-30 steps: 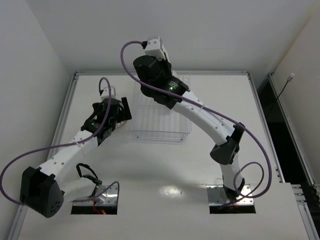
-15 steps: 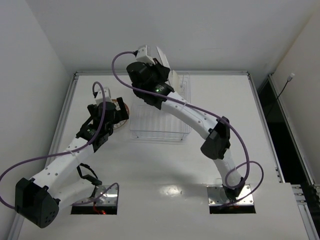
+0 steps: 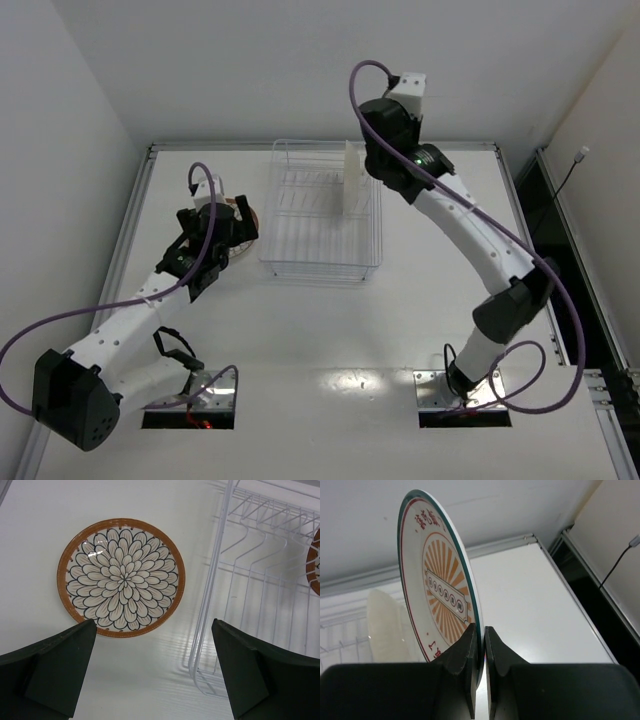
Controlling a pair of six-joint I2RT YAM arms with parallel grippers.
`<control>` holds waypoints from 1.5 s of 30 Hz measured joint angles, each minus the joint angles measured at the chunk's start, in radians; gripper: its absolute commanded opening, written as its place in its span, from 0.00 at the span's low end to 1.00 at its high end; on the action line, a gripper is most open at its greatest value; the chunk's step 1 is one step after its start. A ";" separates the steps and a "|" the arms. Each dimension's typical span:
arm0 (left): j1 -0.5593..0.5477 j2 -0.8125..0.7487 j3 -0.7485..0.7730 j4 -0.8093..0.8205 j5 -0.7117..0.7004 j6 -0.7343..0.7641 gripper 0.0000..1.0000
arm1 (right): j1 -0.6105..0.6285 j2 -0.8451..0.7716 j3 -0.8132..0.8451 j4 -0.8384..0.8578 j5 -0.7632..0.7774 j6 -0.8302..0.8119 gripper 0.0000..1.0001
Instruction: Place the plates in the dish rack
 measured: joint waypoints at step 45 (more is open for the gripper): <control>0.000 0.029 0.002 -0.008 0.008 0.007 1.00 | -0.054 0.288 -0.077 0.055 -0.136 0.024 0.00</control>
